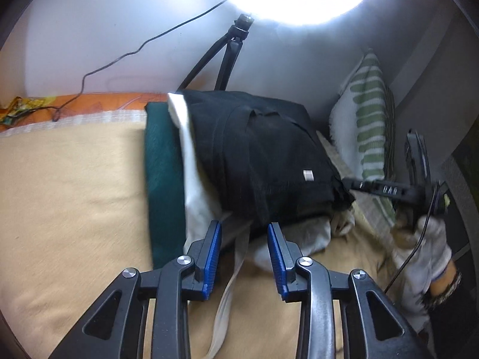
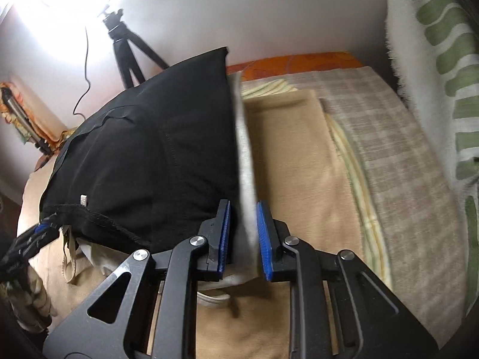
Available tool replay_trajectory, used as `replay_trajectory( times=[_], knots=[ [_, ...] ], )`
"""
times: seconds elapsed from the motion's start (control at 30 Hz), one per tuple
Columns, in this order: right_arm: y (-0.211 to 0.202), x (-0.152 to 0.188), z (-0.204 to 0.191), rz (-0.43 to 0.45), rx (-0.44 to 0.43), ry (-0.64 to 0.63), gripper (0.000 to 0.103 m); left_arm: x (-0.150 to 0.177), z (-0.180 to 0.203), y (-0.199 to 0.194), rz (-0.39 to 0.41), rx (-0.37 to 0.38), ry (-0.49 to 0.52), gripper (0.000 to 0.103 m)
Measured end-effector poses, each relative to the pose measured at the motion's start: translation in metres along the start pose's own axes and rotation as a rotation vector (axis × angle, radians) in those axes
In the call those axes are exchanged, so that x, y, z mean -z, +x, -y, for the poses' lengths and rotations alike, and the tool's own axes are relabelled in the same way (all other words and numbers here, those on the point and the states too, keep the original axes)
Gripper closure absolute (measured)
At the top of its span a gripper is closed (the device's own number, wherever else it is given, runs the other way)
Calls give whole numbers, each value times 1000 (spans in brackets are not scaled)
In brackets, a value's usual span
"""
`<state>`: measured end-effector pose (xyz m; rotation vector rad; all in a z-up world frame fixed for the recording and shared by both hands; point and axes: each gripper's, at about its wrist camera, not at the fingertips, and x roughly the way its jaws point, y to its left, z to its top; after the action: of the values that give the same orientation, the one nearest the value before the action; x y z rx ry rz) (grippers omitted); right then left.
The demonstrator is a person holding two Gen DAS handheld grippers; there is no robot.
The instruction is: Fold small clothes
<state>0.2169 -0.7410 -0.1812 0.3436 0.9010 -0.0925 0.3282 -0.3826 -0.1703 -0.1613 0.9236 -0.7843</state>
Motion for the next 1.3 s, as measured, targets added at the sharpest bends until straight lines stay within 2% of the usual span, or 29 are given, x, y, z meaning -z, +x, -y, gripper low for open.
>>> replay_trajectory(
  times=[0.13,0.4,0.6,0.67,0.73,0.9,1.13,1.3],
  knots=[
    [-22,5,-6,41,-9,5,83,4,-4,-17,9,-14,-8,69],
    [-60,18,-52,111,-59,-27,83,11,6,-62,58,-51,35,65],
    [-94,31,-88,163,-54,-51,82,20,19,-108,107,-75,86,48],
    [-106,35,-102,193,-23,-70,75,22,23,-121,126,-86,101,41],
    [-118,41,-116,220,-2,-86,68,27,27,-138,151,-101,125,28],
    [-143,55,-149,274,33,-97,64,39,35,-173,203,-131,180,14],
    [-170,78,-200,364,95,-146,48,58,36,-218,263,-152,202,1],
    [-182,97,-227,403,101,-152,45,69,36,-245,286,-173,212,0]
  ],
)
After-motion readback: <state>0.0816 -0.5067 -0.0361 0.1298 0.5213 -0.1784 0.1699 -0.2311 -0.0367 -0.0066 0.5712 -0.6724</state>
